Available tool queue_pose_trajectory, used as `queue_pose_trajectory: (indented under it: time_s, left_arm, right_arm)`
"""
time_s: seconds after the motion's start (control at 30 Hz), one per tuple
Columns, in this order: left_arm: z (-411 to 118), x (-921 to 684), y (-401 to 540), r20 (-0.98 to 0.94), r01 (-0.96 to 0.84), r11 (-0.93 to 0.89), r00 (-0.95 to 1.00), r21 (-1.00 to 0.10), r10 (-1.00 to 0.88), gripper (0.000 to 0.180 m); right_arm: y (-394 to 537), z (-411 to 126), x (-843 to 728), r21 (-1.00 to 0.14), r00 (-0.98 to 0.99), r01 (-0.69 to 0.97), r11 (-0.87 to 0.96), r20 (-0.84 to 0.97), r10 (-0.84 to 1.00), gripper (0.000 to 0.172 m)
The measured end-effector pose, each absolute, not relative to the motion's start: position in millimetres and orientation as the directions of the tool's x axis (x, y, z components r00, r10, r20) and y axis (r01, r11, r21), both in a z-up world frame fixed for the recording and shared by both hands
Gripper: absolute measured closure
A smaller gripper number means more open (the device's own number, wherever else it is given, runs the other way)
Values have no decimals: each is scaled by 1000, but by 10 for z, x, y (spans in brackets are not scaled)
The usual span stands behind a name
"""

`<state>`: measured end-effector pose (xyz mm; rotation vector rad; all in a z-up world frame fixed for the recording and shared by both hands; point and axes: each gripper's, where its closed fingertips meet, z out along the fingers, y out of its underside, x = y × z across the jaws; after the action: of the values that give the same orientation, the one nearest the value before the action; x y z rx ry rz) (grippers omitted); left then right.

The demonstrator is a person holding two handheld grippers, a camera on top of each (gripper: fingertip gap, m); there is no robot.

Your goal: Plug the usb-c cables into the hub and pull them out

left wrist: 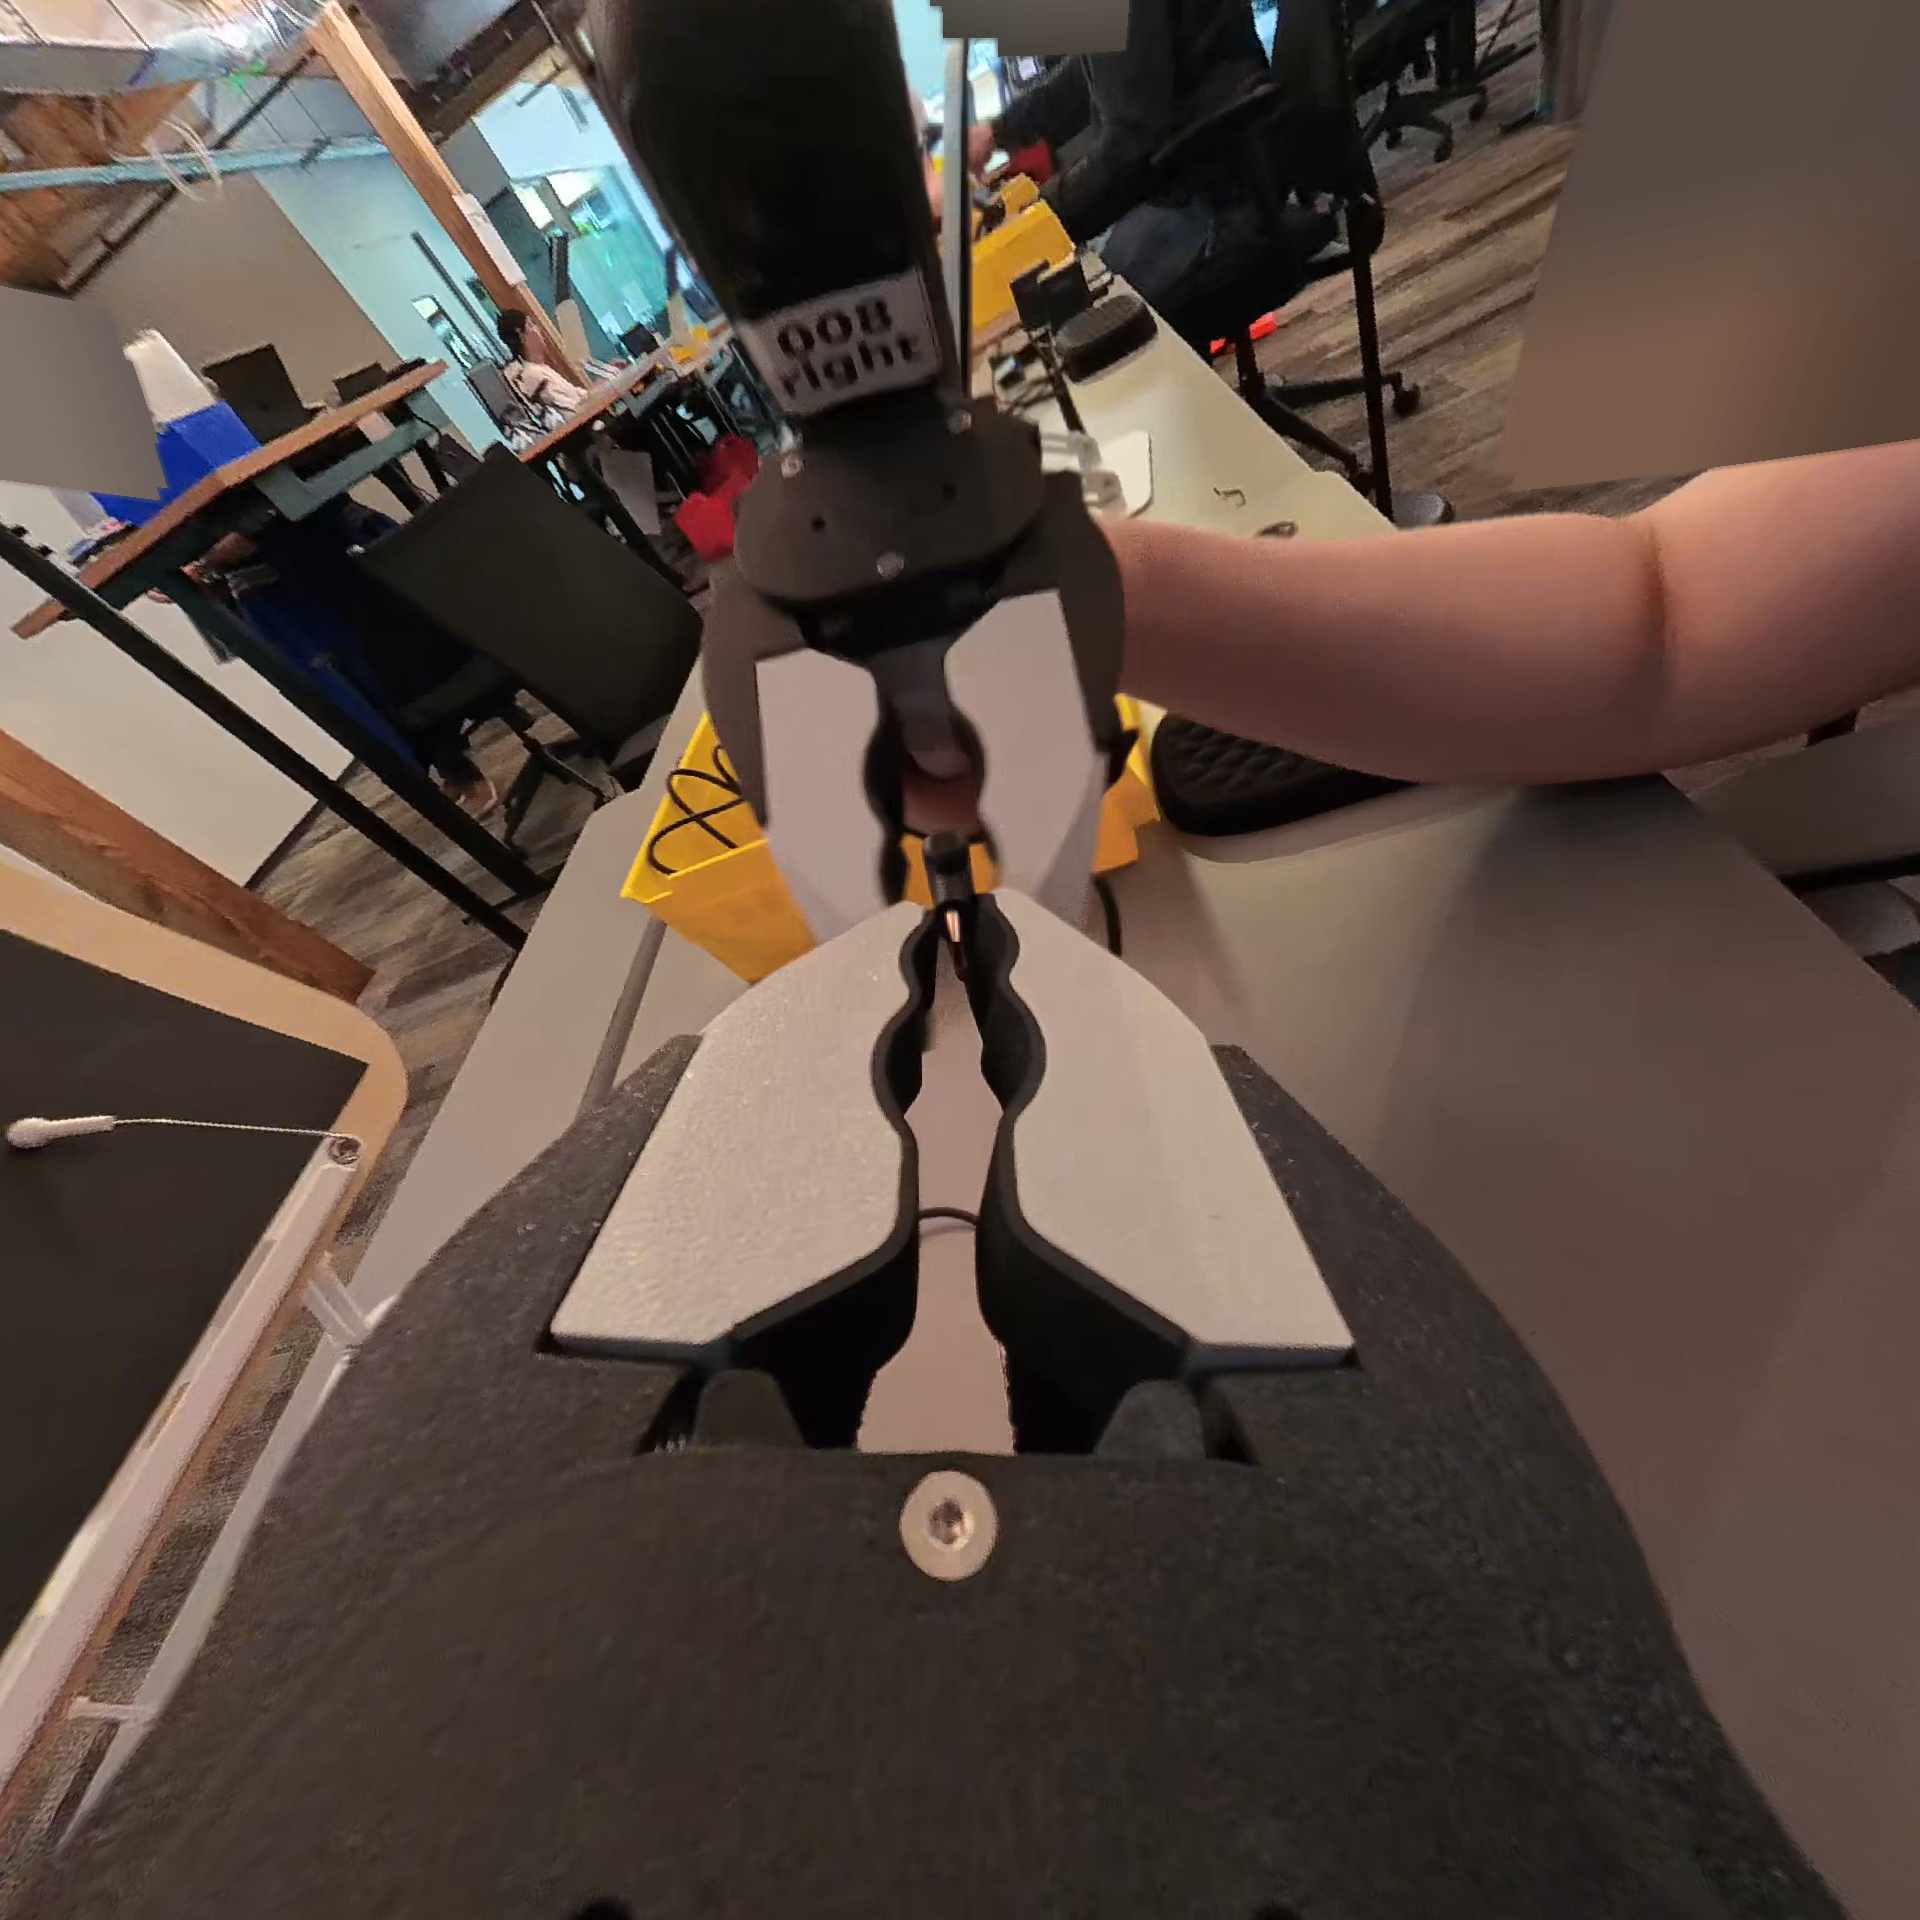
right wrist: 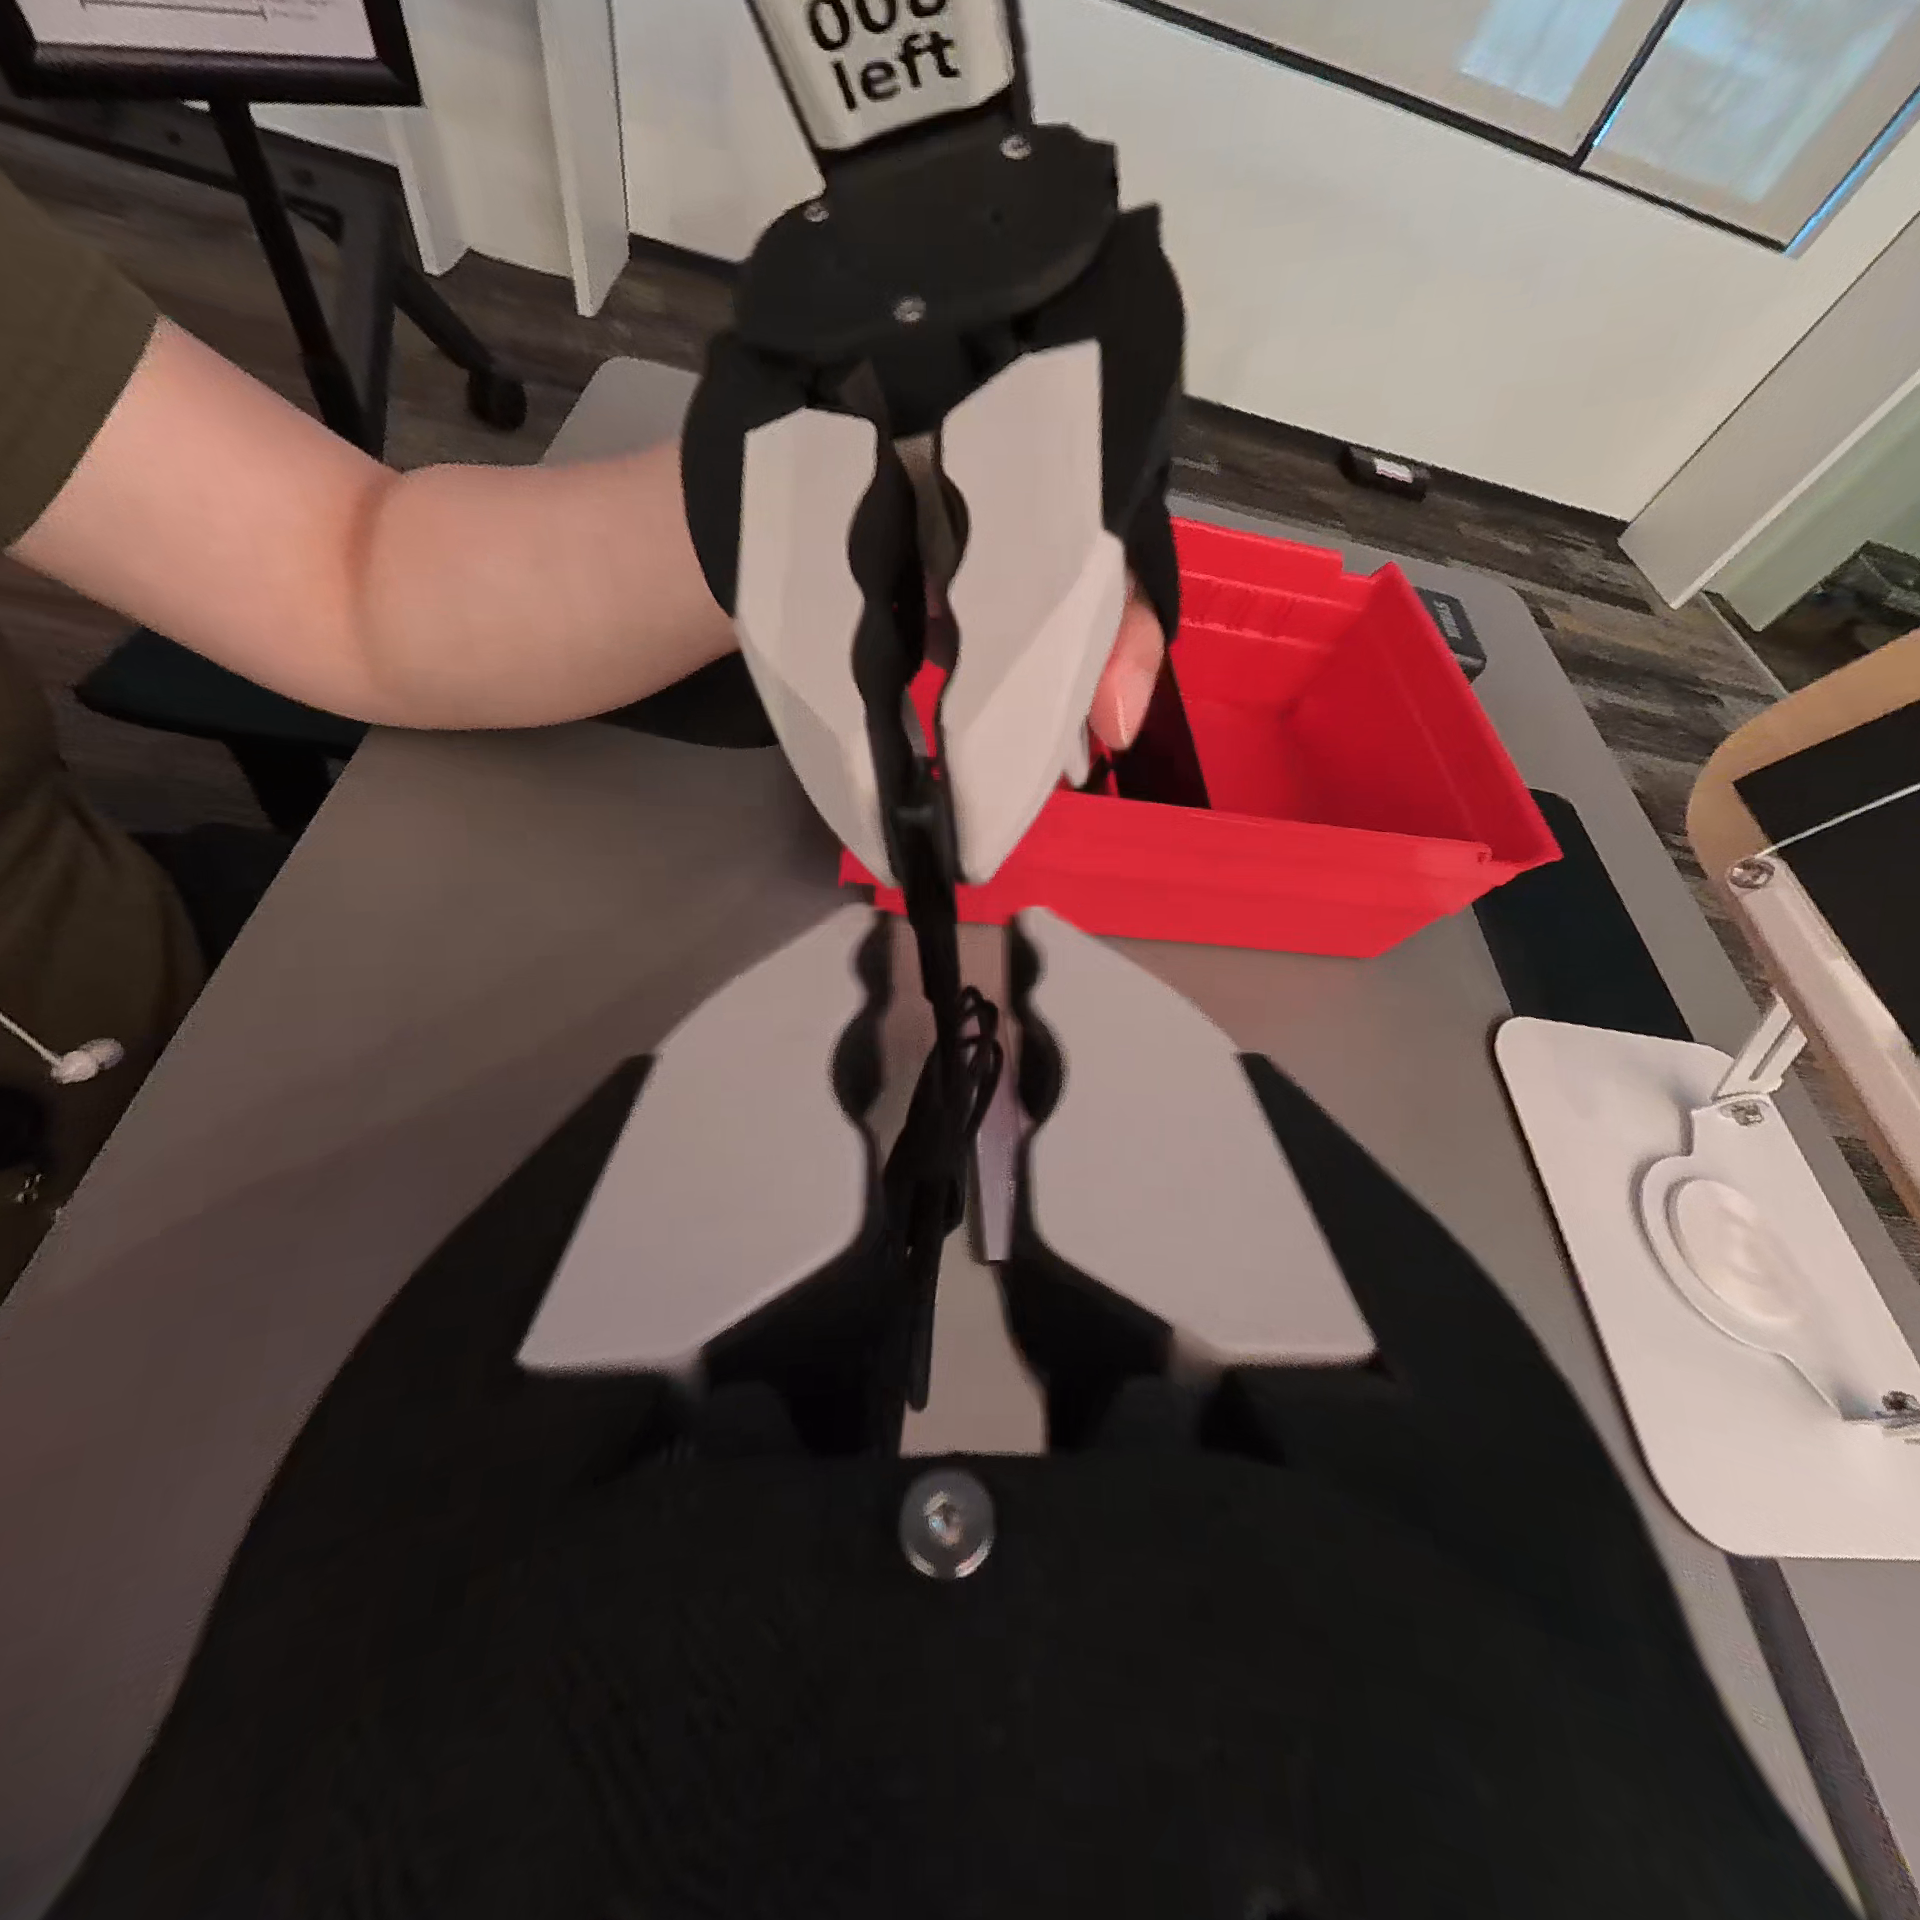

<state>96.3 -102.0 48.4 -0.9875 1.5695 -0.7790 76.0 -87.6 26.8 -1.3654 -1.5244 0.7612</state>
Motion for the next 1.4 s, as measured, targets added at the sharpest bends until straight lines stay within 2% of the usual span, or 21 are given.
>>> queue_pose_trajectory:
  time_s: [0.03,0.13,0.2,0.4,0.5,0.6,0.7,0.97,1.27,1.4]
  left_arm:
    - [512,948,-1000,-437,-190,442,-67,-877,-897,175]
    - [641,895,-919,-397,-141,393,1,-908,-918,173]
    - [737,827,-793,-362,-103,354,81,-930,-929,157]
    - [556,892,-756,-266,-170,255,46,-952,-963,149]
    - [492,1050,-765,-326,-196,309,59,-931,-944,155]
    - [543,1111,-750,-360,-170,341,93,-924,-928,176]
    - [586,1088,-745,-314,-149,300,88,-942,-945,177]
    - [617,1027,-734,-301,-146,286,88,-947,-950,178]
    - [592,1039,-731,-313,-166,296,91,-941,-945,177]
    - [599,1038,-728,-314,-162,296,96,-941,-945,177]
  right_arm:
    - [-871,270,751,-900,31,392,189,218,976,165]
    - [-827,396,726,-935,52,314,163,188,981,165]
    - [-751,490,751,-950,107,279,143,178,978,165]
    - [-626,839,793,-984,240,122,127,153,958,165]
    - [-656,956,763,-989,253,64,135,147,956,166]
    - [-704,998,735,-990,237,36,136,141,961,165]
    - [-731,1036,761,-992,221,12,128,127,967,165]
    - [-774,1275,868,-983,285,-57,177,154,946,146]
    - [-807,1297,780,-974,343,9,228,217,914,145]
    - [-783,1303,775,-975,369,11,221,210,906,151]
